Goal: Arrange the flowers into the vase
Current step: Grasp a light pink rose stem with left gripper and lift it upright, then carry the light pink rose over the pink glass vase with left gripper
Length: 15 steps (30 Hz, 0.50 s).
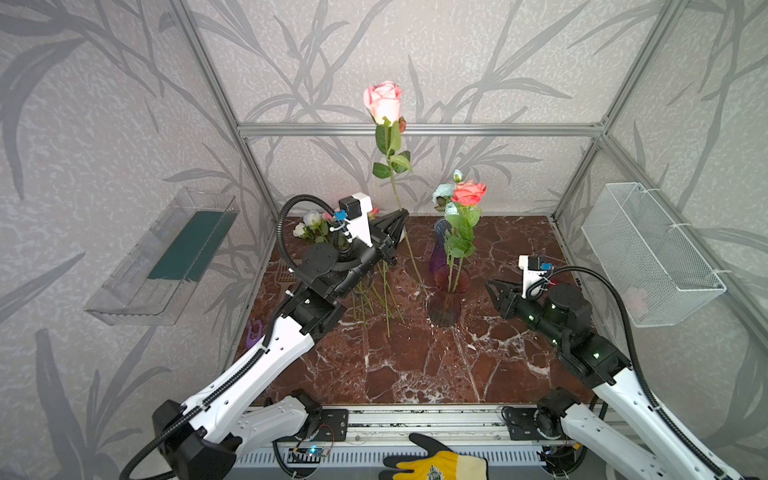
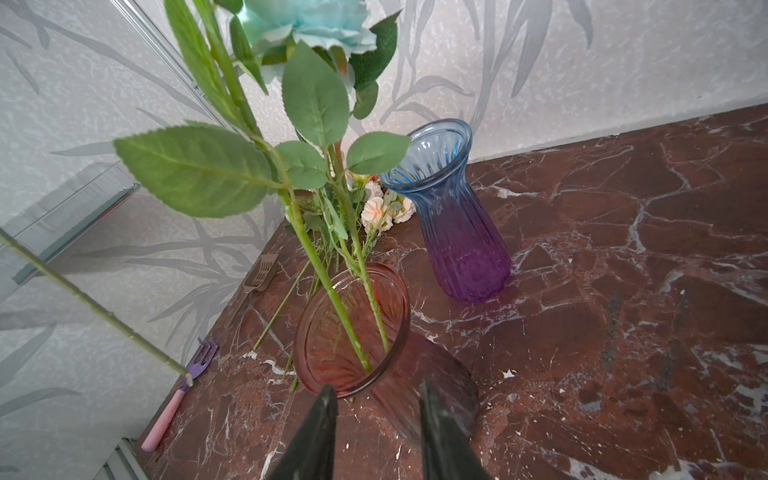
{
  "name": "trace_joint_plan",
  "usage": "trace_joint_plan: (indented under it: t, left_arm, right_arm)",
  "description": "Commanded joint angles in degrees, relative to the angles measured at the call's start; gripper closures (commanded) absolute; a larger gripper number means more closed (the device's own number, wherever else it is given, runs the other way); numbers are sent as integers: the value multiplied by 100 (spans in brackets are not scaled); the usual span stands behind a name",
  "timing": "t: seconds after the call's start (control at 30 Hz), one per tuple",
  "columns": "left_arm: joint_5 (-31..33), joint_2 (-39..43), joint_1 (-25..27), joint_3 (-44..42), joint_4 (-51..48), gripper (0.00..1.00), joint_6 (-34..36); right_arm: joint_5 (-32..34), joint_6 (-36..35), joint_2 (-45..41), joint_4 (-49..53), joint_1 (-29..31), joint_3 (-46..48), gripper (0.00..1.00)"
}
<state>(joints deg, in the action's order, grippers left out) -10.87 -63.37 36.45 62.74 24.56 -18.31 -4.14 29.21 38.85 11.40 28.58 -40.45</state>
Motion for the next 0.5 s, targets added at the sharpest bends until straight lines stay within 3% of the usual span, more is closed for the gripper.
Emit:
trace_joint_plan:
  t: [0.0, 0.47]
  left_arm:
    - [-98, -329, 168, 396, 487, 100, 249]
    - [459, -1669, 588, 351, 1098, 100, 875]
  right_arm:
    - [200, -40, -212, -135, 25, 15, 65]
    - [265, -244, -571, 138, 0, 141, 65]
